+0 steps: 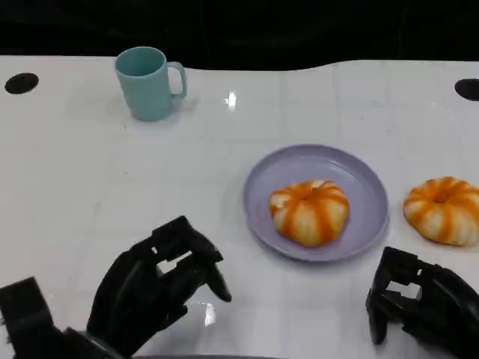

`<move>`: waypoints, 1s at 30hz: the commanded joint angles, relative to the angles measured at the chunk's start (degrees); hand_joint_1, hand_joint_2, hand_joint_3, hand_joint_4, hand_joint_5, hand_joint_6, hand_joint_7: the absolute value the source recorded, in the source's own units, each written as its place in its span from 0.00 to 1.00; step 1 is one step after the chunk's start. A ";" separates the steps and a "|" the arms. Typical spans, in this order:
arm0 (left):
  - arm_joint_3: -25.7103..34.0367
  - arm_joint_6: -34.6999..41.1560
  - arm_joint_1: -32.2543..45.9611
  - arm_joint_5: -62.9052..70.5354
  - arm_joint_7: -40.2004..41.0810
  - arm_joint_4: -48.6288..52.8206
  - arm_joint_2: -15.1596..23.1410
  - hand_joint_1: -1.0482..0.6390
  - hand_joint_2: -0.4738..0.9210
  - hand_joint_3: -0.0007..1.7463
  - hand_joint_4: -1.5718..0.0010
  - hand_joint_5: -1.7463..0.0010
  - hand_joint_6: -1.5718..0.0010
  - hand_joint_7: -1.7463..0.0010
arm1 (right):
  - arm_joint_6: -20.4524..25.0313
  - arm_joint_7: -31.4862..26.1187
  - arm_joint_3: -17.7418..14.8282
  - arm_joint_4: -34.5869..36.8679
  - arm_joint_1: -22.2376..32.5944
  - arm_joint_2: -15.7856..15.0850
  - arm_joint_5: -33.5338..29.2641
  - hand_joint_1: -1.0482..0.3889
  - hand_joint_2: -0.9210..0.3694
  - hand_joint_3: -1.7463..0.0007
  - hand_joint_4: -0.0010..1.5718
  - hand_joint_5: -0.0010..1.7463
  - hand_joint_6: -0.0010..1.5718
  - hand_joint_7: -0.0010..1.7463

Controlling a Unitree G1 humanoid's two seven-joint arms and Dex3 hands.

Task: Grasp the bread from the table and place it into the plate.

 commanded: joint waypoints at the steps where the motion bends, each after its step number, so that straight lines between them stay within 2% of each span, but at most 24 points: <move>1: 0.76 0.08 3.95 -1.02 -0.63 -0.86 -0.28 0.24 1.00 0.17 0.60 0.00 0.63 0.19 | 0.55 -0.68 -0.22 -1.62 1.10 -0.93 -0.09 0.30 0.00 0.89 0.46 1.00 0.40 0.93; 7: 1.40 2.52 6.56 -3.02 -1.27 -0.95 -0.82 0.24 1.00 0.16 0.55 0.00 0.63 0.12 | 1.16 -0.86 -0.27 -2.71 1.42 -0.69 0.20 0.30 0.00 0.89 0.46 1.00 0.40 0.94; 15: 2.83 1.75 7.00 -3.26 -1.18 -0.42 -1.18 0.24 1.00 0.14 0.53 0.00 0.64 0.09 | 1.05 -1.89 0.13 -3.87 2.05 -0.82 -0.42 0.31 0.00 0.88 0.46 1.00 0.39 0.95; 24: 4.26 2.38 5.67 -3.80 -1.74 1.46 -1.67 0.26 1.00 0.13 0.51 0.00 0.65 0.03 | -0.78 -1.22 -0.25 -0.57 0.71 -0.92 -0.32 0.29 0.00 0.87 0.46 1.00 0.39 0.95; 30: 5.11 2.64 4.26 -4.81 -2.54 2.88 -1.64 0.25 1.00 0.12 0.50 0.00 0.63 0.06 | -2.03 0.75 -0.91 2.48 -0.65 -0.88 0.54 0.30 0.00 0.88 0.46 1.00 0.39 0.94</move>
